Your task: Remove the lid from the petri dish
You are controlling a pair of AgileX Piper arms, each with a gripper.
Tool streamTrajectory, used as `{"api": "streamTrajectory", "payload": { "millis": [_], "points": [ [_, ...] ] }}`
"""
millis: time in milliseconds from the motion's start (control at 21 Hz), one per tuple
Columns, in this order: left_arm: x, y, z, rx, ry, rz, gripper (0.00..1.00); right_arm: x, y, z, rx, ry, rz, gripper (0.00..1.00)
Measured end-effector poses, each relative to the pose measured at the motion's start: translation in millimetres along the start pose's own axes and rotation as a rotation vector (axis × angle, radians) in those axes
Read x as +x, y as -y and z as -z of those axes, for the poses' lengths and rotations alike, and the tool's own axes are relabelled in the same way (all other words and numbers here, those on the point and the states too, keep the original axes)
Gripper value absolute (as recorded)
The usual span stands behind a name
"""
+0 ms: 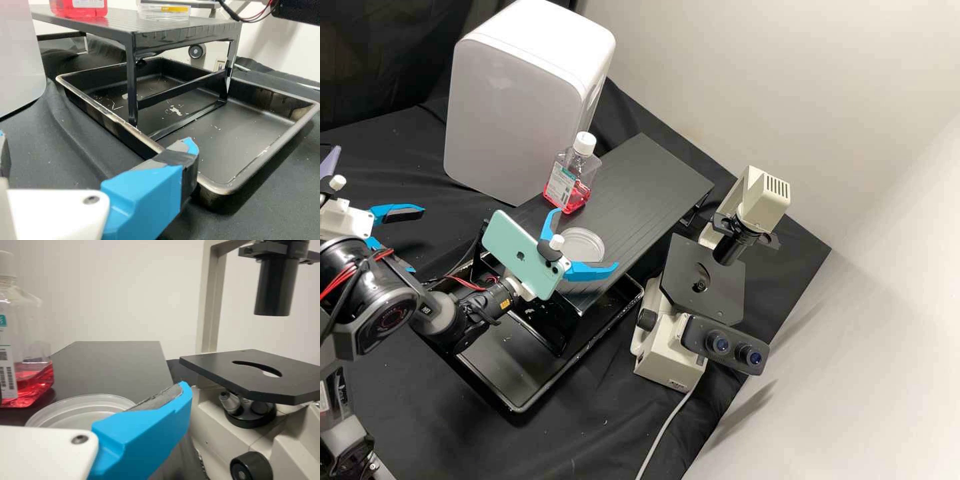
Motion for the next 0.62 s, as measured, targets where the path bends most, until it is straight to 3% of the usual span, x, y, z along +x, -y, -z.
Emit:
{"api": "streamTrajectory", "payload": {
  "millis": [620],
  "points": [
    [0.3, 0.9, 0.3, 0.000, -0.001, 0.004, 1.00, 1.2, 7.7, -5.0, 0.000, 0.021, 0.030, 1.00]
  ]
}}
